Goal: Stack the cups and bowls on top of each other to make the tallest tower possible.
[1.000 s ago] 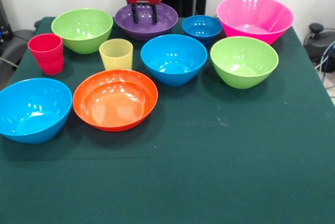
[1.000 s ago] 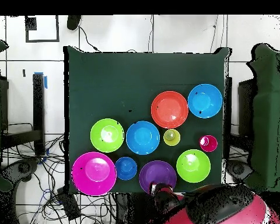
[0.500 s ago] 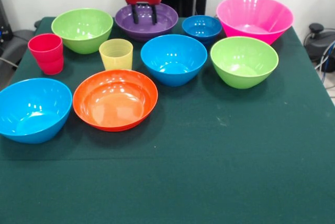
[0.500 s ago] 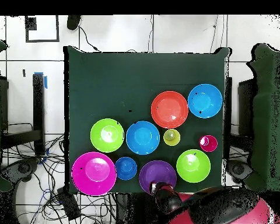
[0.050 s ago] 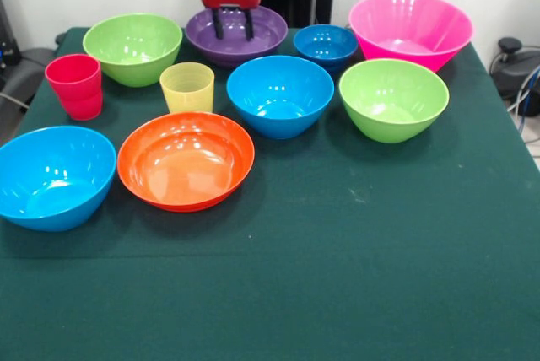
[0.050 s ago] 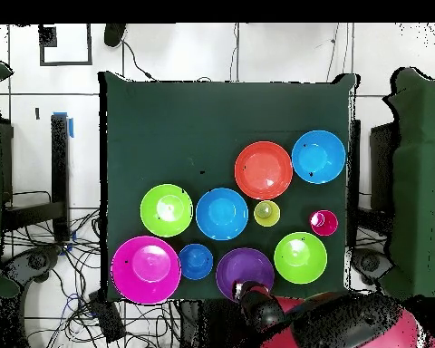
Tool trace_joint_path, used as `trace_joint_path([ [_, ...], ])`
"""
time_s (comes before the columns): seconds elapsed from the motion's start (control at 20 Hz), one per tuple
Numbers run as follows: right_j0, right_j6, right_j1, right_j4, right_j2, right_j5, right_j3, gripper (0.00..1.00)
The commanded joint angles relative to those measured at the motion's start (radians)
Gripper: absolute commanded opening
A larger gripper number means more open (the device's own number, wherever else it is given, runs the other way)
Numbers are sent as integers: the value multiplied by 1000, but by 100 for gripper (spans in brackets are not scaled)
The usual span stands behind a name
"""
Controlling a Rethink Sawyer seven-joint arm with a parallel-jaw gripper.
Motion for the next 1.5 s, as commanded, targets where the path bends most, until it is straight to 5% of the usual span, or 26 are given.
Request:
trace_joint_path([
  [0.05,64,101,59,19,187,-168,-301,100],
  [0.55,12,90,19,-53,252,-186,-283,100],
  [1.5,33,121,-38,-19,265,-167,-290,100],
])
